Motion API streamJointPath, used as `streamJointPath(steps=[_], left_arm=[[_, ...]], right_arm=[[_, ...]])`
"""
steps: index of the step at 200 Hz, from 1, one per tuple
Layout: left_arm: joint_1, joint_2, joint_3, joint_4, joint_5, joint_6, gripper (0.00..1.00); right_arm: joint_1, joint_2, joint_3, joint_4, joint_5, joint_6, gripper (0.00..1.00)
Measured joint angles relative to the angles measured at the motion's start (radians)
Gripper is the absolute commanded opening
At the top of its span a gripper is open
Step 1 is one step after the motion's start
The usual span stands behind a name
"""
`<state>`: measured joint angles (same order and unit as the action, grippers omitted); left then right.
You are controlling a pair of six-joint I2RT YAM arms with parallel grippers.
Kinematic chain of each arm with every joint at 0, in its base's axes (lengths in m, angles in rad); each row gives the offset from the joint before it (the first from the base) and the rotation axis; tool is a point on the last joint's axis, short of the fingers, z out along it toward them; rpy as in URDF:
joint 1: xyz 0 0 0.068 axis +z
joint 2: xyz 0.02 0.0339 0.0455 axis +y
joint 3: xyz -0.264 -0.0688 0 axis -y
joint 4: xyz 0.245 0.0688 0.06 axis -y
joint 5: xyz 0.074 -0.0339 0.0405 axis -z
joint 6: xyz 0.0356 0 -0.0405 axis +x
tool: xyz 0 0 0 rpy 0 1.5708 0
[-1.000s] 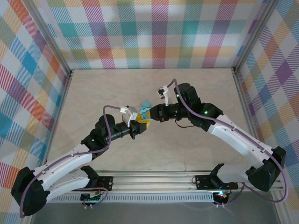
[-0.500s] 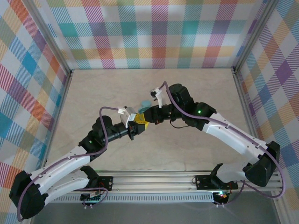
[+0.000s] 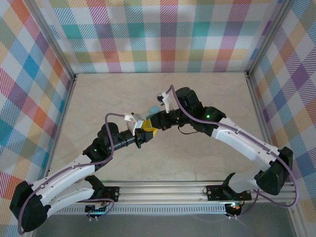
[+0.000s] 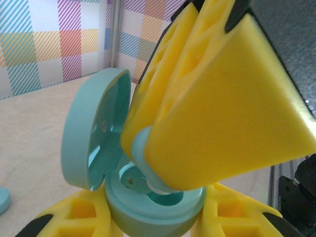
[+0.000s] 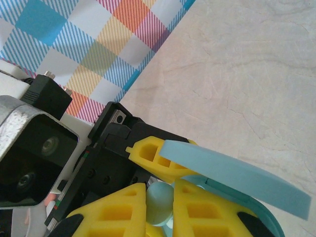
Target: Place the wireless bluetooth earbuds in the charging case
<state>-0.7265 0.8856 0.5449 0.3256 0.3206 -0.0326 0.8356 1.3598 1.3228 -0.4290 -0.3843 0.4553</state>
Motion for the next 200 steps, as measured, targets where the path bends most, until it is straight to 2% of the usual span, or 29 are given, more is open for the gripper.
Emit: streamJointPath(steps=[179, 200], left_arm=[[-0.005, -0.027, -0.011, -0.037, -0.019, 0.001, 0.0], [-0.005, -0.027, -0.012, -0.038, -0.021, 0.001, 0.0]], right_arm=[[0.003, 0.009, -0.018, 0.01, -0.025, 0.0, 0.2], [0.004, 0.01, -0.019, 0.01, -0.024, 0.0, 0.23]])
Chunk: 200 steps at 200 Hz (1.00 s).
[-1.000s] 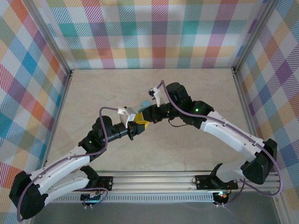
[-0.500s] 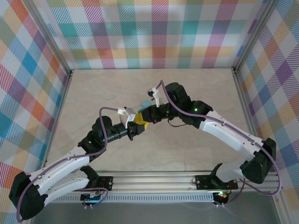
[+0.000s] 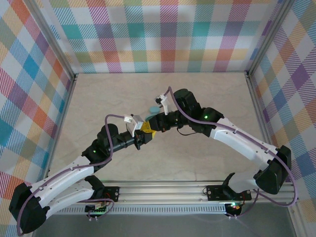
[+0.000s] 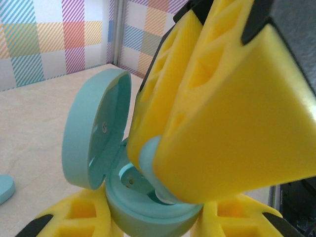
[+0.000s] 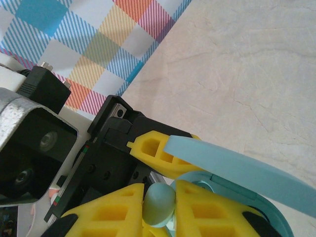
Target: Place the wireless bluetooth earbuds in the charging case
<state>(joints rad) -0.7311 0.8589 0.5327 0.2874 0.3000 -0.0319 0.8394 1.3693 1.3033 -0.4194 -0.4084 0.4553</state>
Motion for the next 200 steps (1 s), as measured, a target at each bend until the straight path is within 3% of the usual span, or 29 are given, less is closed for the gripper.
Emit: streamJointPath(steps=[165, 200], left_arm=[[-0.001, 0.0, -0.001, -0.013, -0.007, 0.0, 0.0], [-0.001, 0.0, -0.001, -0.049, -0.015, 0.0, 0.0]], right_arm=[[0.021, 0.008, -0.002, -0.008, 0.038, -0.032, 0.17], [0.04, 0.023, 0.0, -0.027, 0.083, -0.068, 0.25]])
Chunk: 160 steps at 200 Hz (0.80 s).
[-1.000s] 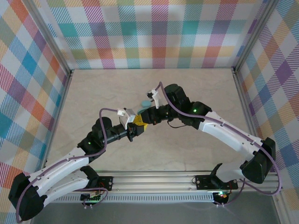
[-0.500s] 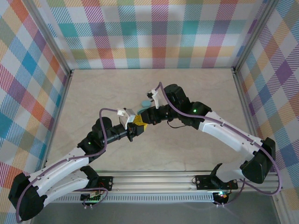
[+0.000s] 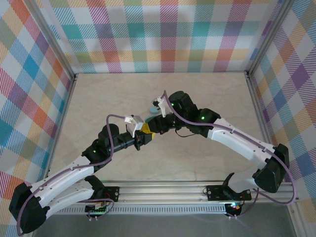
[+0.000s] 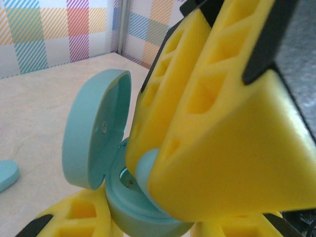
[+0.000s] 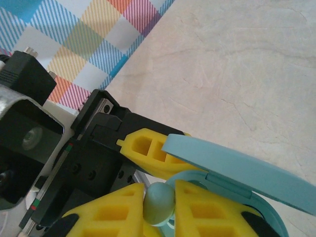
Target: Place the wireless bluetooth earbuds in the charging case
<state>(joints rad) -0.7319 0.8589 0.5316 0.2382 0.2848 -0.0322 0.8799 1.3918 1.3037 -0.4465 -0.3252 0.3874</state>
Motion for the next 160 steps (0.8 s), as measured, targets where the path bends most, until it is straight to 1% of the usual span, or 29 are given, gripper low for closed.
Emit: streamJointPath(steps=[28, 102, 160], left_arm=[[0.0, 0.0, 0.0, -0.006, -0.006, 0.0, 0.0], [0.0, -0.008, 0.0, -0.007, -0.009, 0.0, 0.0], [0.0, -0.015, 0.0, -0.007, -0.009, 0.0, 0.0]], right_arm=[[0.009, -0.001, 0.0, -0.002, 0.031, -0.012, 0.31], [0.018, -0.021, 0.0, -0.011, 0.078, -0.011, 0.34], [0.018, -0.026, 0.008, -0.022, 0.082, -0.01, 0.36]])
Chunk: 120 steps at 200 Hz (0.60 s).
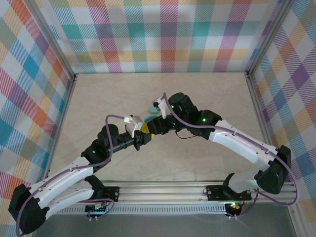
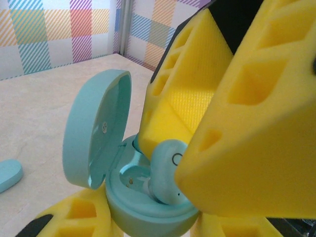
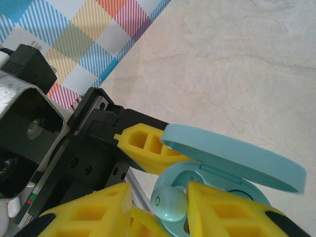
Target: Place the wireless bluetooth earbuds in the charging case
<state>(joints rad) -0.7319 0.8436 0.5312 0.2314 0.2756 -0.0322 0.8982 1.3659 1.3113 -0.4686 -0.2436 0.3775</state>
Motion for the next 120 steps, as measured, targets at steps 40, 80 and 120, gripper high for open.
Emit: streamJointPath(steps=[40, 80, 120], left_arm=[[0.0, -0.003, 0.0, 0.006, 0.001, 0.0, 0.0], [0.0, -0.011, 0.0, 0.016, 0.013, 0.0, 0.0], [0.0, -0.016, 0.0, 0.037, 0.023, 0.0, 0.0]], right_arm=[[0.0, 0.0, 0.021, -0.027, 0.006, 0.002, 0.38], [-0.002, 0.0, 0.057, -0.061, 0.049, 0.0, 0.38], [-0.003, -0.001, 0.077, -0.078, 0.073, -0.001, 0.37]])
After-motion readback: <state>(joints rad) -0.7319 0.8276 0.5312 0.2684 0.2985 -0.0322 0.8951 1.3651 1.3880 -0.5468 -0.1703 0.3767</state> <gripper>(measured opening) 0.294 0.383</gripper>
